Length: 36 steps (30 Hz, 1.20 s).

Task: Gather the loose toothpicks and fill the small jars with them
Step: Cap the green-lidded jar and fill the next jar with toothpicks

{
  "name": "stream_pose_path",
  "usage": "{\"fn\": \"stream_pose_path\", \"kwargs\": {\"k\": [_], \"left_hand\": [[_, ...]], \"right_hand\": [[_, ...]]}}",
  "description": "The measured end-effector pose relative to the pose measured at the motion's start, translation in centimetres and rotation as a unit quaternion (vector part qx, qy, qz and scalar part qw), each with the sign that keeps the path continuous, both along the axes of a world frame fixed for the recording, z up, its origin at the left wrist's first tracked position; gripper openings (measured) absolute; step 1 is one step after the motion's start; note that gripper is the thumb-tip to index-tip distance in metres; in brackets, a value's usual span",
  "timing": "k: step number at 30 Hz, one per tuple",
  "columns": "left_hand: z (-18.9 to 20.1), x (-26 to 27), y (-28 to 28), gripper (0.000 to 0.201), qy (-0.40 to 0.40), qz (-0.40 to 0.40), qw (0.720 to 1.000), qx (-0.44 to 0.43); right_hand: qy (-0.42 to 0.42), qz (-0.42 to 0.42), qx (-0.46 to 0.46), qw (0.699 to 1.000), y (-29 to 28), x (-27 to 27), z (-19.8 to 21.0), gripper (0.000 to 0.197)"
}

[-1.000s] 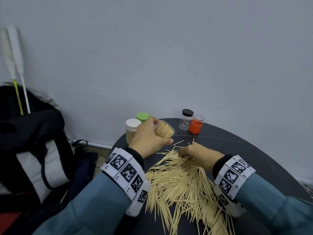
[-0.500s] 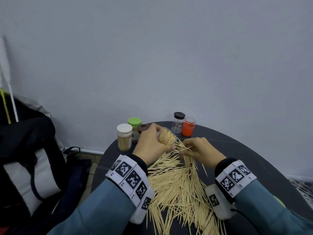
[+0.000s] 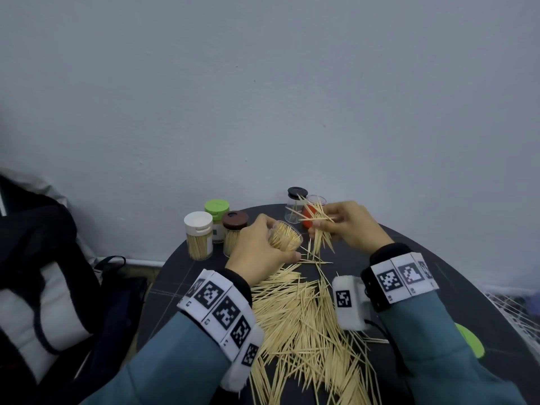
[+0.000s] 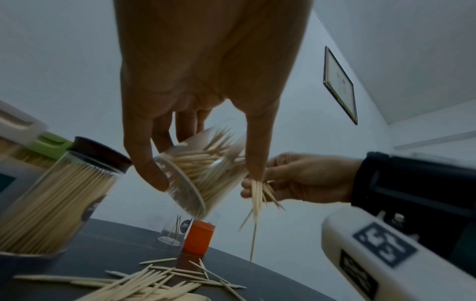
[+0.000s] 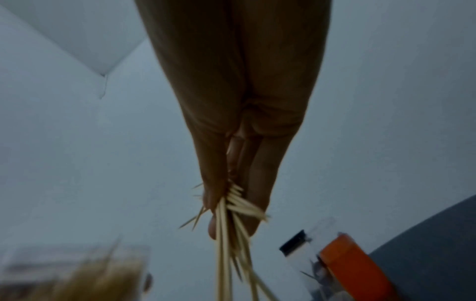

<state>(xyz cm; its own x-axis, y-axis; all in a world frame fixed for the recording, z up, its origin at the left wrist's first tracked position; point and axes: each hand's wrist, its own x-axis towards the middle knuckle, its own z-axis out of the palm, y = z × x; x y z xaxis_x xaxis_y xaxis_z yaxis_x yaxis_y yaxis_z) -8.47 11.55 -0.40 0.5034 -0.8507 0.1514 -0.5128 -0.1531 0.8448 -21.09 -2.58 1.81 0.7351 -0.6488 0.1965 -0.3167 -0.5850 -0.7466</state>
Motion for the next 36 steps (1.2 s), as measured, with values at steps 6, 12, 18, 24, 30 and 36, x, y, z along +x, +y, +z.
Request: {"fn": "stream_pose_path", "kwargs": {"k": [6, 12, 18, 24, 30, 36], "left_hand": [[-0.5, -0.3, -0.5, 0.05, 0.001, -0.01, 1.0, 0.009], [-0.8, -0.4, -0.8, 0.042, -0.018, -0.016, 1.0, 0.015], [-0.8, -0.3, -0.8, 0.036, 0.0, -0.013, 1.0, 0.004], [-0.9, 0.1, -0.7, 0.04, 0.002, -0.002, 1.0, 0.005], [-1.0, 0.1, -0.7, 0.046, -0.001, -0.017, 1.0, -0.008], [-1.0, 0.0, -0.7, 0.049, 0.004, -0.029, 1.0, -0.012]], "right_hand": [[-0.16, -0.036, 0.07, 0.984, 0.9, 0.9, 1.5, 0.005], [-0.254, -0.014, 0.097, 0.962, 1.9, 1.0, 2.4, 0.01], [-0.159, 0.07, 0.178, 0.969, 2.8, 2.6, 0.8, 0.006], [-0.125, 0.122, 0.151, 0.973, 2.6, 2.9, 0.2, 0.009], [-0.088, 0.14, 0.214, 0.963, 2.4, 3.2, -0.8, 0.016], [-0.075, 0.142, 0.27, 0.949, 2.3, 3.1, -1.0, 0.016]]}}
